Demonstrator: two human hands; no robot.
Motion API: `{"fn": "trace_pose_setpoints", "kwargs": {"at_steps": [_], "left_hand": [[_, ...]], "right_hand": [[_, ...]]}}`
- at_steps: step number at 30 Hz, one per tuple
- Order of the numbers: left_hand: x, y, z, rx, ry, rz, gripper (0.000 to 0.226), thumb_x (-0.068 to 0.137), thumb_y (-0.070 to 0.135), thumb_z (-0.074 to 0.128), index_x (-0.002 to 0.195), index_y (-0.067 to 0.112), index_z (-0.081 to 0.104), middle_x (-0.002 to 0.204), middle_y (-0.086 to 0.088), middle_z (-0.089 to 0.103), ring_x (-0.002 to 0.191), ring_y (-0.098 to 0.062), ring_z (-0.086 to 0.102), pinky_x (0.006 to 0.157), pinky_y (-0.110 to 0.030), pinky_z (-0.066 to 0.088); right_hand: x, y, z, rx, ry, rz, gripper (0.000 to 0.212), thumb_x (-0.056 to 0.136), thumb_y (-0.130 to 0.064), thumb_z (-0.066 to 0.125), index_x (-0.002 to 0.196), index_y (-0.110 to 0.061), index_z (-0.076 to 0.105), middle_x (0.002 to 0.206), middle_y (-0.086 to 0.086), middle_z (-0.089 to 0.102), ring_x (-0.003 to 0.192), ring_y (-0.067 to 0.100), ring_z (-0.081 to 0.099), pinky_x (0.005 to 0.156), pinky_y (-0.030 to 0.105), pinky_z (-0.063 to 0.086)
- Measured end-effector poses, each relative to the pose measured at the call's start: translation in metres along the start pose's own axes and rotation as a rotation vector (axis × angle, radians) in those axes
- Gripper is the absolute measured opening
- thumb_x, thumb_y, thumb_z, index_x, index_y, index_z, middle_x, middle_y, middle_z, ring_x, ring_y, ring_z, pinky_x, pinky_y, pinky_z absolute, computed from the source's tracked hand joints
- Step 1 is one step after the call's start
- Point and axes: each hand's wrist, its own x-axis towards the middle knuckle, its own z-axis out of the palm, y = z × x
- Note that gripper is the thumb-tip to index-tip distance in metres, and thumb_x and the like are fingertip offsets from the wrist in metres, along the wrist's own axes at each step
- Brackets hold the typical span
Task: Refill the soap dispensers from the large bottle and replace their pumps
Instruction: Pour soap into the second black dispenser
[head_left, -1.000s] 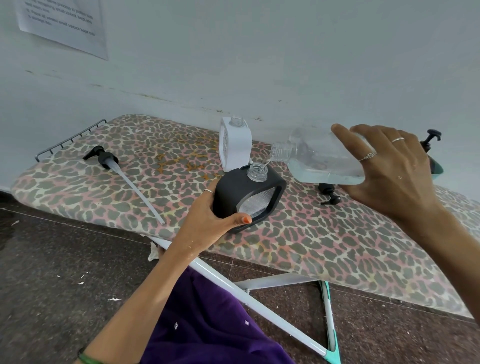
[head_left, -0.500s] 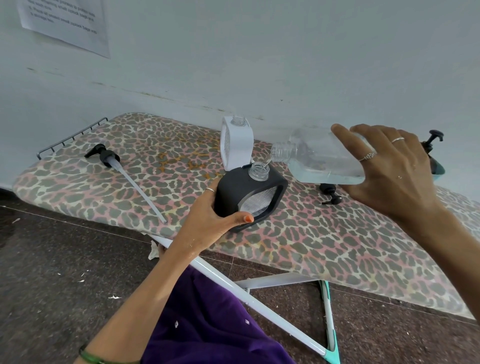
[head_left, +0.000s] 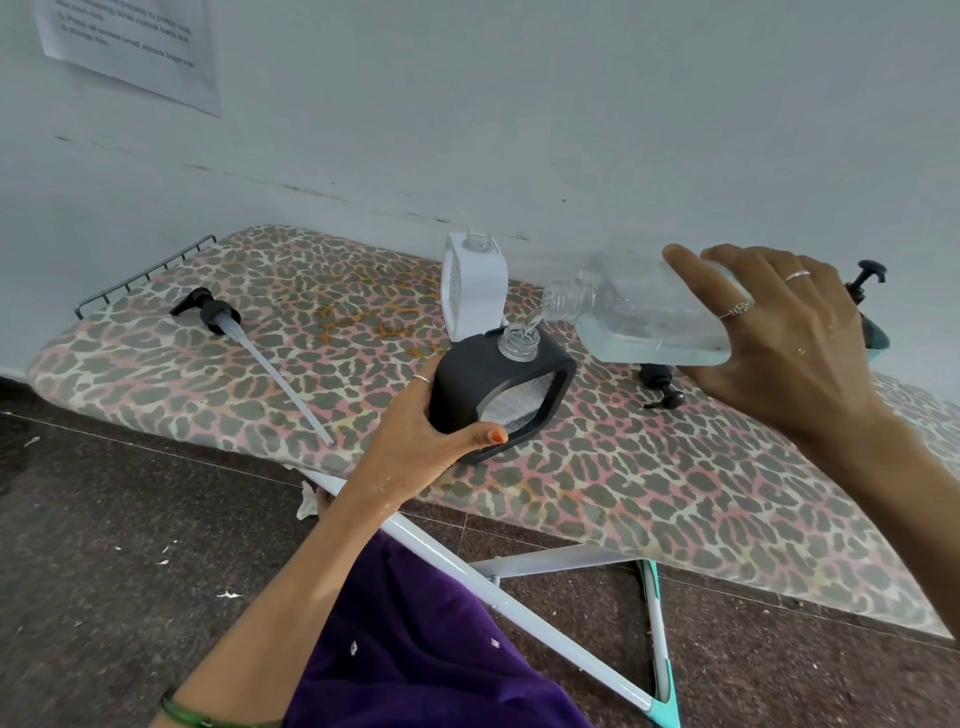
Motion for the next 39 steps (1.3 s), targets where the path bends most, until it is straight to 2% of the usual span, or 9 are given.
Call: {"fn": "trace_pose_setpoints", "kwargs": {"at_steps": [7,19,23,28,31,36,39], "left_hand": [[0.0,-0.0014,-0.0004,-0.012,0.006,0.004,0.079,0.046,0.068,0.082,0.115,0.045,0.051,0.116,0.017,0.066,0.113,-0.005,0.061,0.098,-0.037,0.051],[0.0001,-0.0009,0.0,0.01,0.009,0.003,0.081,0.042,0.073,0.079,0.113,0.045,0.05,0.111,0.024,0.066,0.111,0.002,0.06,0.093,-0.024,0.051],[-0.0004,-0.001,-0.0008,0.013,0.007,0.0,0.081,0.043,0.072,0.079,0.113,0.044,0.05,0.112,0.022,0.065,0.111,0.002,0.06,0.093,-0.024,0.051],[-0.0028,0.0032,0.0013,0.021,0.016,0.001,0.06,0.054,0.055,0.077,0.105,0.045,0.047,0.098,0.03,0.065,0.097,0.017,0.058,0.089,-0.017,0.052],[-0.0031,0.0047,0.0006,0.03,0.016,0.009,0.074,0.044,0.072,0.077,0.107,0.048,0.047,0.1,0.04,0.062,0.102,0.016,0.057,0.082,-0.007,0.048],[-0.0018,0.0027,0.0,0.03,0.017,0.009,0.076,0.043,0.074,0.077,0.108,0.049,0.047,0.102,0.039,0.062,0.105,0.012,0.058,0.087,-0.012,0.049],[-0.0015,0.0023,0.0003,0.029,0.019,-0.001,0.068,0.049,0.064,0.082,0.106,0.046,0.049,0.102,0.03,0.065,0.102,0.013,0.058,0.093,-0.02,0.051]], "right_hand": [[-0.001,0.0022,0.0018,-0.026,0.034,-0.008,0.071,0.071,-0.026,0.078,0.135,-0.017,0.047,0.114,0.018,0.063,0.099,0.04,0.061,0.08,0.049,0.044],[-0.0036,0.0022,0.0027,-0.015,0.017,-0.01,0.069,0.074,-0.028,0.077,0.135,-0.017,0.047,0.115,0.019,0.062,0.101,0.041,0.061,0.08,0.05,0.044],[-0.0034,0.0025,0.0025,-0.018,0.017,-0.012,0.069,0.073,-0.028,0.077,0.135,-0.017,0.048,0.114,0.019,0.063,0.101,0.041,0.061,0.08,0.05,0.045],[-0.0028,0.0018,0.0018,-0.017,0.017,-0.015,0.069,0.073,-0.025,0.076,0.135,-0.017,0.047,0.115,0.019,0.062,0.1,0.042,0.06,0.08,0.051,0.044],[-0.0015,0.0012,0.002,-0.017,0.019,-0.018,0.069,0.074,-0.026,0.076,0.136,-0.017,0.047,0.115,0.019,0.062,0.1,0.041,0.06,0.08,0.051,0.044],[-0.0007,0.0015,0.0019,-0.011,0.011,-0.014,0.068,0.075,-0.028,0.074,0.136,-0.017,0.046,0.116,0.019,0.062,0.101,0.042,0.06,0.08,0.051,0.044],[0.0,0.0013,0.002,-0.013,0.014,-0.016,0.068,0.075,-0.028,0.074,0.136,-0.017,0.046,0.115,0.019,0.062,0.1,0.042,0.06,0.079,0.051,0.045]]}}
